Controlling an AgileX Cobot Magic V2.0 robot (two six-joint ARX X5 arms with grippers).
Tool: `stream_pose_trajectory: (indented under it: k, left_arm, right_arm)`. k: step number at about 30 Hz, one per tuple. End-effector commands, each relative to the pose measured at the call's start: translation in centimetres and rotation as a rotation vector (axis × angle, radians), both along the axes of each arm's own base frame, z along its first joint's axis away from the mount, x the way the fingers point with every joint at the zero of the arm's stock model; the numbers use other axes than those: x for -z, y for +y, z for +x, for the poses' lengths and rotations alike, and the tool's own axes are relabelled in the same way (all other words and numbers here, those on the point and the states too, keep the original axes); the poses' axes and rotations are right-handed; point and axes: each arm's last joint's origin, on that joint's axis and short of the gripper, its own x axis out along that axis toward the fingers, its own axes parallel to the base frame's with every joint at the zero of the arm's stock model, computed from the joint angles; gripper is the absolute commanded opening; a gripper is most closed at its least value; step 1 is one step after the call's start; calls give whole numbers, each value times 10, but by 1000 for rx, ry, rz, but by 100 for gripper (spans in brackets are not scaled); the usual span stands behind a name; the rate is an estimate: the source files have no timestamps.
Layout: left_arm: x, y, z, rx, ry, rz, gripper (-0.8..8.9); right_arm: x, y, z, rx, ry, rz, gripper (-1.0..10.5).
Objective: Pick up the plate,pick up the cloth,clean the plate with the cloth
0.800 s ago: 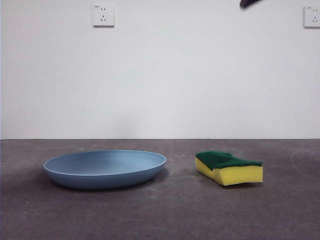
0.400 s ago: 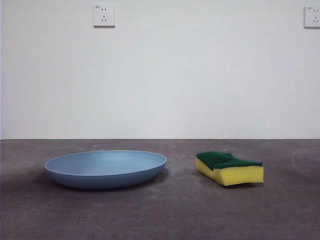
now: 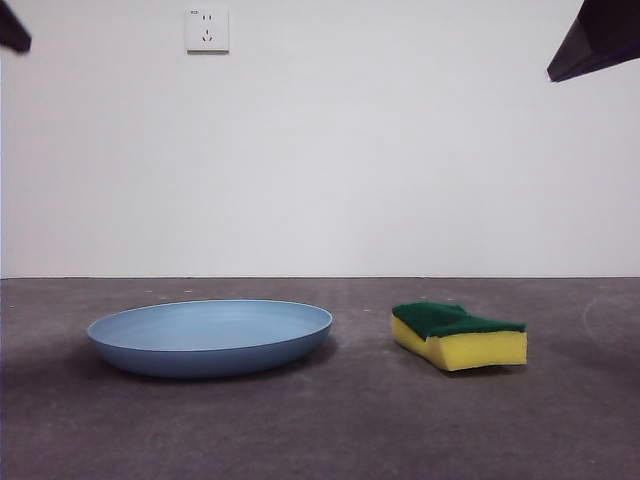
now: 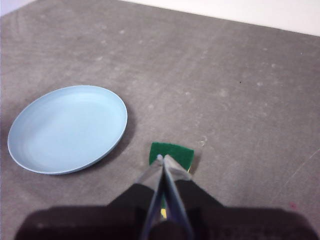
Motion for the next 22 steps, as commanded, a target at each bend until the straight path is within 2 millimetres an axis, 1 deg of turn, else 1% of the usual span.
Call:
stream_pose_trajectory:
  k: [1, 12, 15, 19, 22]
  left_arm:
    - [4, -1, 1, -7, 32, -1, -1]
    - [7, -3, 4, -6, 58, 15, -1]
    - [6, -2, 5, 4, -1, 108, -1]
    - [0, 9, -1, -66, -75, 85, -1]
    - [5, 19, -3, -99, -148, 29, -1]
  right_arm:
    - [0, 0, 0, 4, -3, 11, 2]
    - [0, 0, 0, 4, -4, 11, 2]
    - [0, 0, 0, 4, -4, 11, 2]
    - [0, 0, 0, 4, -3, 11, 2]
    - [0, 0, 0, 6, -4, 11, 2]
